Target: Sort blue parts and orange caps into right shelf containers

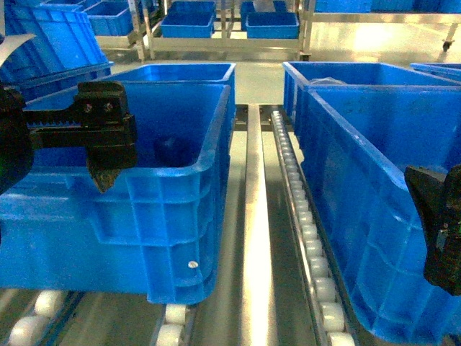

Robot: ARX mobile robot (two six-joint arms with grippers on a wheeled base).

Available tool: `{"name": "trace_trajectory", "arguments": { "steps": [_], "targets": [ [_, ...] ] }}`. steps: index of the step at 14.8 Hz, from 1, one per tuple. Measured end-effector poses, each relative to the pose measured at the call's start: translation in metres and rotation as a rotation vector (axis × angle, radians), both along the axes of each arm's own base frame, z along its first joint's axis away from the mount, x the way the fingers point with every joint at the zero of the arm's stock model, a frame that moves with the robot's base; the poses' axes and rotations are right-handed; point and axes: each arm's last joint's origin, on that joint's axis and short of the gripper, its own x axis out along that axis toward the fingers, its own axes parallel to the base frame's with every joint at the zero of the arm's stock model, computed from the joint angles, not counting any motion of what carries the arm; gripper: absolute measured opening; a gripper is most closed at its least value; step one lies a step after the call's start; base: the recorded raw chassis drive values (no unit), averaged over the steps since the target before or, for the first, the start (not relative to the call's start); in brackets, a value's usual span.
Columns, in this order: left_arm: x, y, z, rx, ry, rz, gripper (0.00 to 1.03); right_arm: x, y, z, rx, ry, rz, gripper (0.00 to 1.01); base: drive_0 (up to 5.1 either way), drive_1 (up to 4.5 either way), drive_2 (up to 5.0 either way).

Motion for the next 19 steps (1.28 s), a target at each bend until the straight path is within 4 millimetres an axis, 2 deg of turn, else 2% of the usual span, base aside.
{"name": "trace_trajectory", "arguments": {
  "steps": [14, 15, 16, 17, 19],
  "targets": [
    [0.000, -0.001, 0.000, 0.000, 0.003, -0.007, 0.98, 0.000, 0.000, 0.000, 0.001, -0.002, -0.001, 0.98, 0.2, -4.13, 4.5],
    [-0.001, -0.001, -0.001, 0.003, 0.008, -0.009, 0.98, 0.000, 0.000, 0.000, 0.001, -0.002, 0.000, 0.98, 0.0, 0.00, 0.0],
    [-0.002, 0.005, 0.000, -0.027, -0.080, -0.059, 0.90, -0.001, -0.006, -0.003, 0.015, -0.138, -0.064, 0.86, 0.0, 0.00, 0.0],
    [-0.033, 0.040, -0.019, -0.013, -0.089, -0.093, 0.58, -0.022, -0.036, -0.007, 0.005, -0.198, -0.112, 0.53, 0.0, 0.00, 0.0],
    [-0.051, 0.056, -0.011, -0.025, -0.128, -0.110, 0.33, -0.033, -0.048, -0.006, -0.001, -0.200, -0.089, 0.27, 0.0, 0.00, 0.0]
  ]
}}
